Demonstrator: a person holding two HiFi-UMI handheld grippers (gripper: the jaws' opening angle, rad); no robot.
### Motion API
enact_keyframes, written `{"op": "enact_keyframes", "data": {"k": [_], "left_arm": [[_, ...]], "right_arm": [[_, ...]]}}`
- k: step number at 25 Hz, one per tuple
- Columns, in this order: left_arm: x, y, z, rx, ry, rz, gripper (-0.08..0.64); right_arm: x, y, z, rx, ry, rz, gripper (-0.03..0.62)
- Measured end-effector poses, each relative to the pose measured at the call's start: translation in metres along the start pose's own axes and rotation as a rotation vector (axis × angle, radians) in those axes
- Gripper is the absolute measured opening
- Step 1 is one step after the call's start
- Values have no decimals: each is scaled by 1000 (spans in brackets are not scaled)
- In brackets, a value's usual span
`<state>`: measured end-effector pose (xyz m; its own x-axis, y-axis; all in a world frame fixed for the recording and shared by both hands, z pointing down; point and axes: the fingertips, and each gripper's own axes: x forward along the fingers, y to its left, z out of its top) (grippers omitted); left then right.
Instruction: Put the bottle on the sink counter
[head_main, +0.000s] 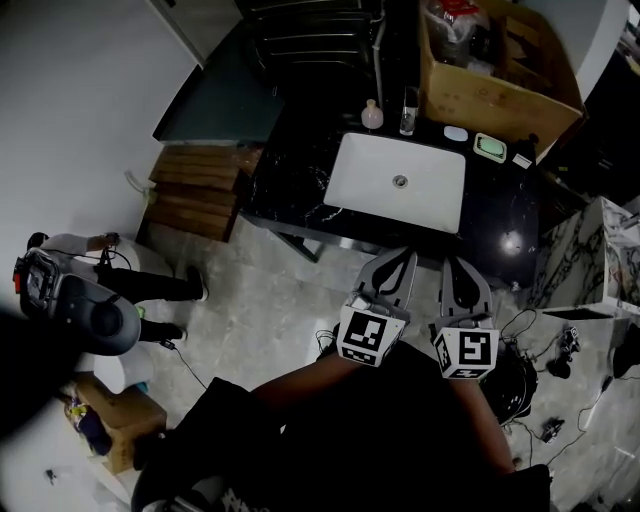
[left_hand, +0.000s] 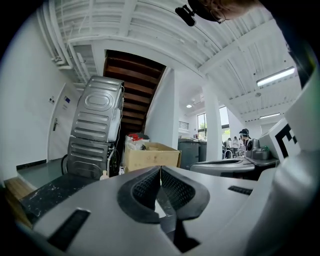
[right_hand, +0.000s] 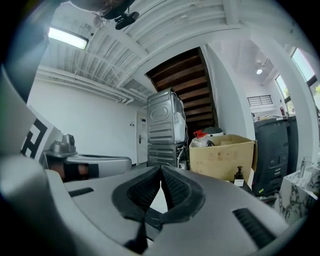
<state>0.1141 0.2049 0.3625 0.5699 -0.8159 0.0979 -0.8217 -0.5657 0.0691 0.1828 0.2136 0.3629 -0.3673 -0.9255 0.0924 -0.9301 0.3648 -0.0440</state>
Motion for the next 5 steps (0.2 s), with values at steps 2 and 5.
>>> {"op": "enact_keyframes", "data": {"k": [2, 5], "left_arm": [[-1, -13, -2, 7, -1, -1, 18], [-2, -34, -5, 7, -1, -11, 17]], "right_arm": [[-10, -7, -1, 4, -2, 2, 37], [-25, -17, -2, 9, -3, 3, 37]]}}
